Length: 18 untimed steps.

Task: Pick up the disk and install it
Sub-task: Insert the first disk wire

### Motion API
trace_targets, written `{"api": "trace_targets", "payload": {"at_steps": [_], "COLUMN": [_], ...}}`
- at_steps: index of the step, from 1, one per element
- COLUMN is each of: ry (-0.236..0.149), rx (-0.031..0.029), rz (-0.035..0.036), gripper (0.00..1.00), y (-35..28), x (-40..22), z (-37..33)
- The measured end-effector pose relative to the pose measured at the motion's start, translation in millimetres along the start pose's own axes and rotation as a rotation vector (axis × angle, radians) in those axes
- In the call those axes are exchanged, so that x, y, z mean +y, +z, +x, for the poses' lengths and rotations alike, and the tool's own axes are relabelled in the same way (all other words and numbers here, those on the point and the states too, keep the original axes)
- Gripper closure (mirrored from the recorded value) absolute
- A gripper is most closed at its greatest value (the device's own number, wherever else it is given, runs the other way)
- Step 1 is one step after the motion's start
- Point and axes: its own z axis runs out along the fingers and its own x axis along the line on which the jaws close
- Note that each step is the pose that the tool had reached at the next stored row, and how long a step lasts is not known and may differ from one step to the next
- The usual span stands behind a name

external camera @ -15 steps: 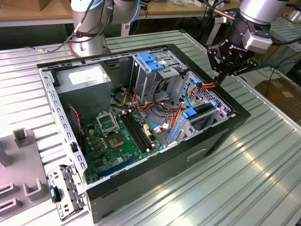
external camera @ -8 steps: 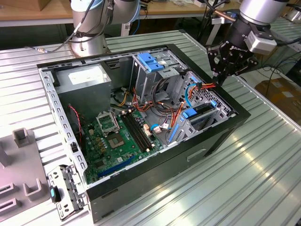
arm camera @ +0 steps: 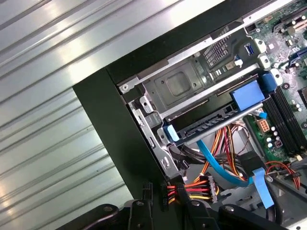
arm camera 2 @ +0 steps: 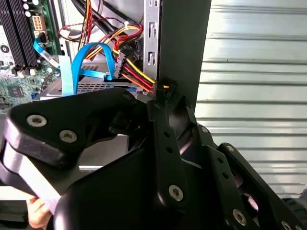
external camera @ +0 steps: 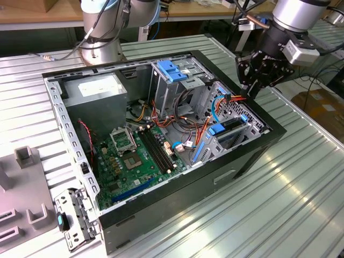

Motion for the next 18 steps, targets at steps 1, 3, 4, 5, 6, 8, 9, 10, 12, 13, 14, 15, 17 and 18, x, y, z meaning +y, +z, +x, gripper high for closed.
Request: {"api": "trace_targets", "payload": {"at_steps": [1,3,4,5,6,8,9,10,12,13,14,15,17,18], "ry": [-0.007,-0.016,-0.018,-0.021,-0.023,-0.025,-0.025,-0.025,-0.026,-0.027,-0.027,-0.028,-0.028,-0.028], "rx": [0.0017,0.0033,0.0032,0.0031,0.0029,0.0030,0.0030,0.0031,0.0032,0.0033,0.0033,0.0032,0.0021,0.0019], "rz": [0.0015,0.0026,0.0028,0.0032,0.0034,0.0032,0.0031,0.0032,0.0033,0.0034,0.0034,0.0034,0.0053,0.0048], "gripper": [0.68,0.68,0.68,0.68,0.68,0.68,0.68,0.68,0.68,0.68,0.69,0.76,0.82,0.83], "y": [0.7,1.1,1.4,2.0,2.2,2.3,2.5,2.7,3.0,3.2,3.2,3.3,0.0,-3.9], "x": [0.0,0.1,0.1,0.6,1.7,2.0,2.0,2.0,2.0,1.8,1.8,1.9,2.4,2.4], "z": [0.0,-0.1,-0.1,-0.5,-2.1,-2.5,-2.6,-2.6,-2.4,-2.3,-2.3,-2.2,-1.6,-1.5]}}
